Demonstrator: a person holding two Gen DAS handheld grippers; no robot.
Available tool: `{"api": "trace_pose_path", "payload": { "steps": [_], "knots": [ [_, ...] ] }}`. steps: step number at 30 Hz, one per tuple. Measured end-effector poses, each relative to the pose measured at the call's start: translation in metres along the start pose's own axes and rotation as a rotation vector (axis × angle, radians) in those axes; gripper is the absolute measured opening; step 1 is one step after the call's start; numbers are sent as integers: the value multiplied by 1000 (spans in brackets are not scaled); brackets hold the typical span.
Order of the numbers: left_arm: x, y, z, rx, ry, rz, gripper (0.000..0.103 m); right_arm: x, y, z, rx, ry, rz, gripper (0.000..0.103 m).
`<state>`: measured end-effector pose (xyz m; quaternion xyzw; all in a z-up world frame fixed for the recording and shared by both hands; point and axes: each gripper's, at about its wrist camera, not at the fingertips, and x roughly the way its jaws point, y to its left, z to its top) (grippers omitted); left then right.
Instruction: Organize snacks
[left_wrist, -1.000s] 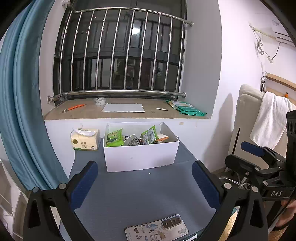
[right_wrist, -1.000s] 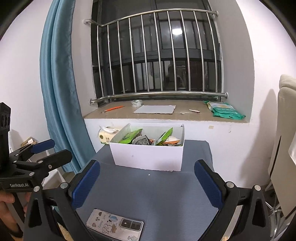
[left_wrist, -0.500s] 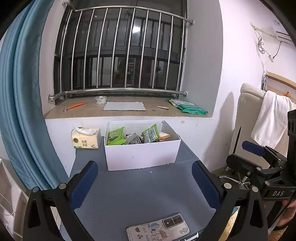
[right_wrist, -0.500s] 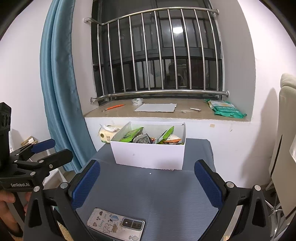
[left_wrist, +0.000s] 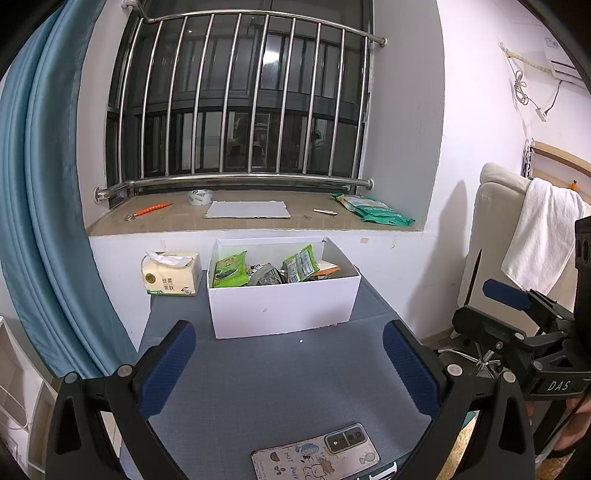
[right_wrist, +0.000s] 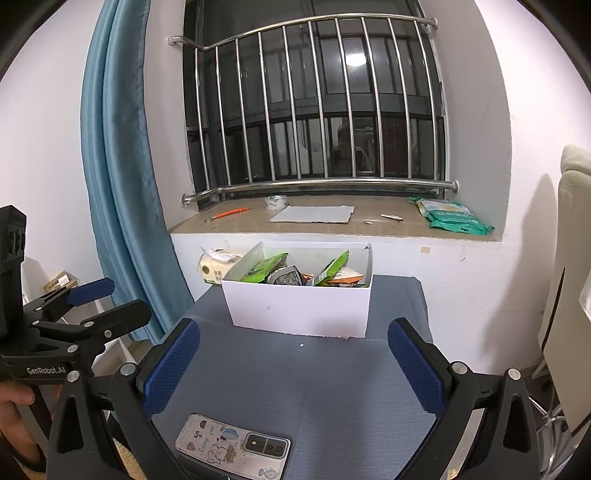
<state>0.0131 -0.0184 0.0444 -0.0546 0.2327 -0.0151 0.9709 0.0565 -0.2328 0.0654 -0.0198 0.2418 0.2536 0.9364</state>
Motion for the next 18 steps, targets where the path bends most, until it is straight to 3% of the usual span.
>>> {"api": "trace_pose_path", "payload": {
  "steps": [18],
  "knots": [
    [2, -1, -3, 5, 13, 9, 103, 1, 2, -2, 4, 7, 11, 103]
  ]
}}
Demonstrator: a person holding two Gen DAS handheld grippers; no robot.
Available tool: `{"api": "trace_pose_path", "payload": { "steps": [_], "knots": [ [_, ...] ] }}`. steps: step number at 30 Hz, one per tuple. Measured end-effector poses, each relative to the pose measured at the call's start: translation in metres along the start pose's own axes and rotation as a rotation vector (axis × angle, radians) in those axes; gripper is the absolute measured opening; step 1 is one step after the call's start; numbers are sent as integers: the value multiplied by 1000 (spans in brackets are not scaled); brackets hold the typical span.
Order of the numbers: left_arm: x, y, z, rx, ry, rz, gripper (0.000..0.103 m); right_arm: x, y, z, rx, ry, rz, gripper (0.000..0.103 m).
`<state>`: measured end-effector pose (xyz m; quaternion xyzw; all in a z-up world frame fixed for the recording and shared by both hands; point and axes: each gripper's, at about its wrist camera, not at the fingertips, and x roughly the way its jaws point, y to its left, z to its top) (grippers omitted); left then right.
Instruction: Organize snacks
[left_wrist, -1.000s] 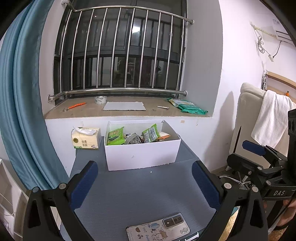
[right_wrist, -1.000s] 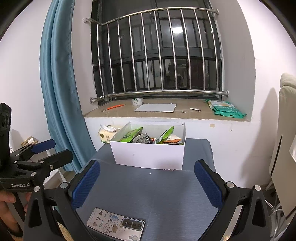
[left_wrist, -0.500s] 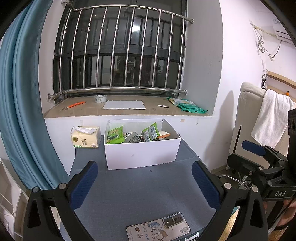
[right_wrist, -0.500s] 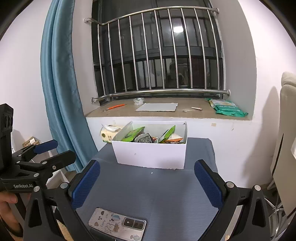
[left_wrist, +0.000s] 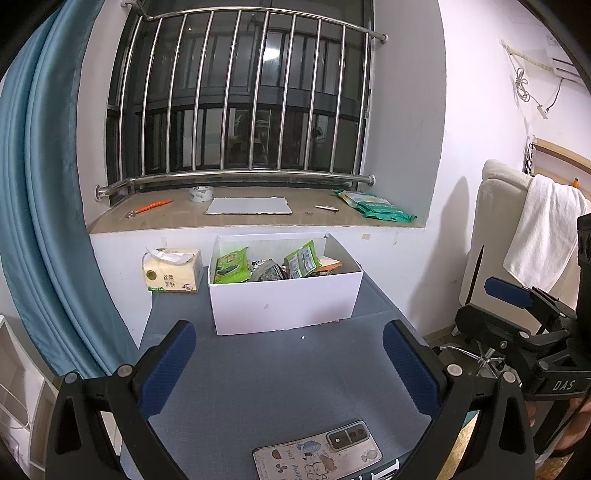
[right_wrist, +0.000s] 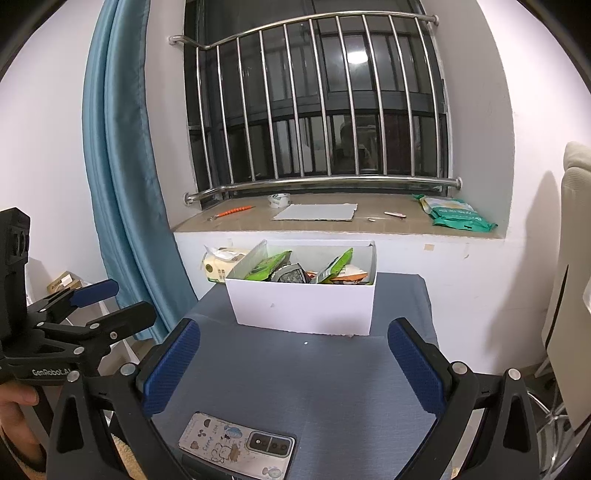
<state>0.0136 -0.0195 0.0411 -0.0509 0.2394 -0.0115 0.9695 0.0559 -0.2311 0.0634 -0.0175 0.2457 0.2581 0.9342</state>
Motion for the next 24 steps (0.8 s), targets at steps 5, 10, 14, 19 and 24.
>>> {"api": "trace_pose_path", "payload": {
  "steps": [5, 10, 14, 19, 24],
  "knots": [
    [0, 0, 1, 1, 1, 1, 103, 0, 0, 0, 0, 1, 2, 103],
    [0, 0, 0, 1, 3, 0, 103, 0, 0, -1, 2, 2, 2, 103],
    [0, 0, 0, 0, 4, -1, 103, 1, 1, -1, 3, 3, 3, 103],
    [0, 0, -1, 1, 6, -3, 103, 1, 0, -1, 4, 4, 4, 103],
    [1, 0, -1, 1, 7, -3, 103, 1, 1, -2, 4, 6, 4, 103]
  ]
}}
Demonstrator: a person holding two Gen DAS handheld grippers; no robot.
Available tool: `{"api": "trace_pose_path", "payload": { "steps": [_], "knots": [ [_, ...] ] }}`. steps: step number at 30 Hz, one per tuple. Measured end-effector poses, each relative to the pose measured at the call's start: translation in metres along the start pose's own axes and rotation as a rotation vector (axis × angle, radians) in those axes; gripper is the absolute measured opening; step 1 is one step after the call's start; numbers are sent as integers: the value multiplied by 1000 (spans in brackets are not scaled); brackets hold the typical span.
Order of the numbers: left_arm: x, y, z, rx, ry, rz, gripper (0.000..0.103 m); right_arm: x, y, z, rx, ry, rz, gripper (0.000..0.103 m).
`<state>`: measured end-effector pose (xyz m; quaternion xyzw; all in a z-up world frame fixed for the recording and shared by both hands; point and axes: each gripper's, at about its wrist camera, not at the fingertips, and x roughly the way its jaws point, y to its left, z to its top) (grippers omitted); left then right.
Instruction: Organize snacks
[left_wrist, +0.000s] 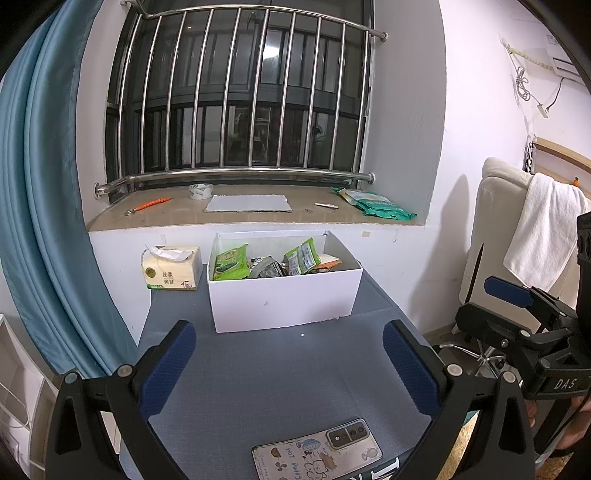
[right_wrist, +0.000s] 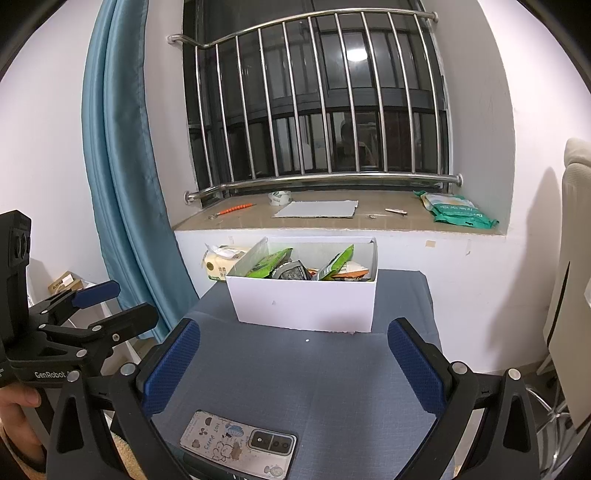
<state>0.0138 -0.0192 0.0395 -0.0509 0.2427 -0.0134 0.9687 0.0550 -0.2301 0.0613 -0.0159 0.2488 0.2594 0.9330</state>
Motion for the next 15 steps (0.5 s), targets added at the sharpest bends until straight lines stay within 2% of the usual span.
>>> {"api": "trace_pose_path", "payload": {
  "steps": [15],
  "knots": [
    [2, 1, -2, 1, 6, -3, 103, 0, 2, -2, 1, 1, 1, 103]
  ]
}}
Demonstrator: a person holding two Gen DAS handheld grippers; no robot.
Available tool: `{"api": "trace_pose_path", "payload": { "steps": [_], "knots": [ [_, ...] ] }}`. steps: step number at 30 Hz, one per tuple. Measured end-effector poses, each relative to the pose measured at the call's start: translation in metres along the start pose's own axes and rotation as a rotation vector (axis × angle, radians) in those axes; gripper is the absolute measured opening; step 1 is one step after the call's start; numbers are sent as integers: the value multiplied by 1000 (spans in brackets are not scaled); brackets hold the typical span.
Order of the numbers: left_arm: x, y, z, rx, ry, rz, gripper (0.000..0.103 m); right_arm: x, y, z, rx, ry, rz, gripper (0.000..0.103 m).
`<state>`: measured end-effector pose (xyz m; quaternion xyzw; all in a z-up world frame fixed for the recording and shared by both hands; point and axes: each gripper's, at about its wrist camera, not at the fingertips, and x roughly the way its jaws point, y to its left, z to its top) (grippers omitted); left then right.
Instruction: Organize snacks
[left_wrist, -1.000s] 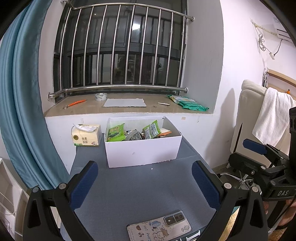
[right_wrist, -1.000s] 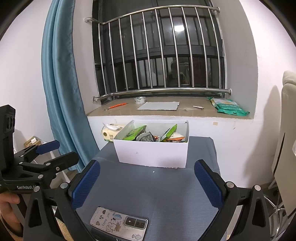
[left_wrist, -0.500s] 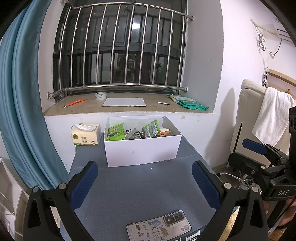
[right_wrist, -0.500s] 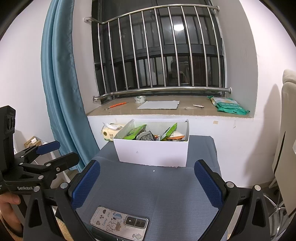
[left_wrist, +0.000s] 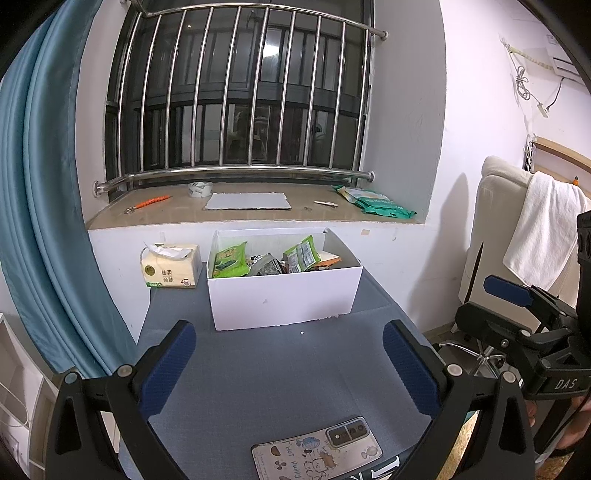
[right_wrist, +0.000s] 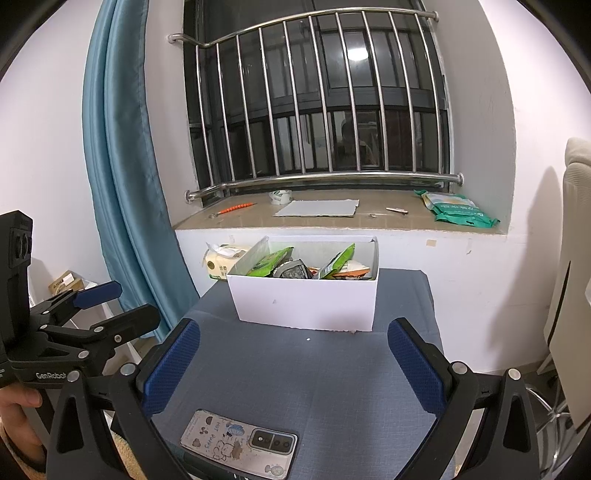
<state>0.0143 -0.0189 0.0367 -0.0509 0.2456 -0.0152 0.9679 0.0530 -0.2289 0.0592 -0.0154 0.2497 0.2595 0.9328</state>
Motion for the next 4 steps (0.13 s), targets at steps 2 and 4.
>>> {"api": "trace_pose_path", "payload": {
  "steps": [2, 4],
  "knots": [
    [0, 1, -1, -3, -1, -3, 103, 0, 0, -1, 0, 2, 0, 103],
    [0, 0, -1, -6, 1, -12, 103, 1, 0, -1, 0, 3, 1, 103]
  ]
}}
